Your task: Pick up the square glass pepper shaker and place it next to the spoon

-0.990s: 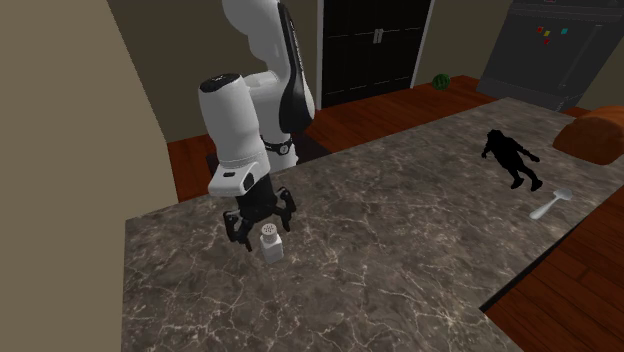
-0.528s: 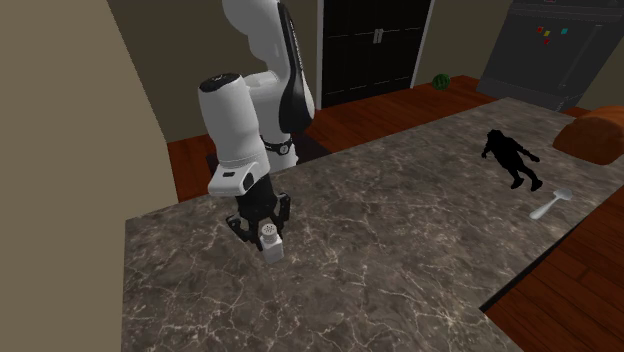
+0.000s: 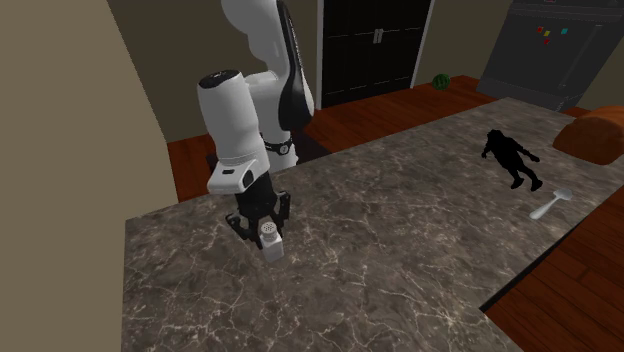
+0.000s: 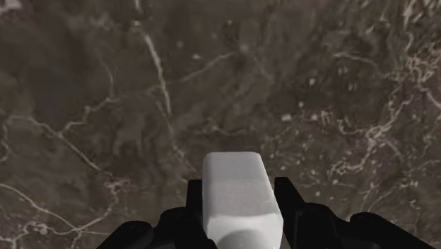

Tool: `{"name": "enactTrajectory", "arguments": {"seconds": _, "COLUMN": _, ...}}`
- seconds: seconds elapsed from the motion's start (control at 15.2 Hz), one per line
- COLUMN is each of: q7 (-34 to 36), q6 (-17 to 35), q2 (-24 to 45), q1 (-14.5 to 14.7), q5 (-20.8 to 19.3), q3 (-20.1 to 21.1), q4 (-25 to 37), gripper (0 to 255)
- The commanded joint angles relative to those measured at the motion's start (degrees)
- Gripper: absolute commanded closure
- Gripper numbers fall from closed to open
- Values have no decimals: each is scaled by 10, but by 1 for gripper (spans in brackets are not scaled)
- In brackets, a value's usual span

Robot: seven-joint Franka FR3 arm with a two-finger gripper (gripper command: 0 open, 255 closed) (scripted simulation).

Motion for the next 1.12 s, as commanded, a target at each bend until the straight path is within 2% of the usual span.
{"name": "enactTrajectory", "arguments": {"seconds": 0.0, "q7": 17, "q6": -14, "q2": -13, "q1": -2, "q5": -20, "q3": 1, "q4": 4, "gripper": 255}}
{"name": "enactTrajectory", "arguments": {"seconds": 0.46, "q7": 63, "q6": -66, "q2": -59, "q1": -14, "q5": -77, "q3": 10, "q4": 22, "gripper": 255}}
{"name": "enactTrajectory", "arguments": {"seconds": 1.06, "q7": 102, "q6": -136, "q2": -104, "q1": -26, "q5": -119, "q3": 25, "q4": 55, "gripper": 255}}
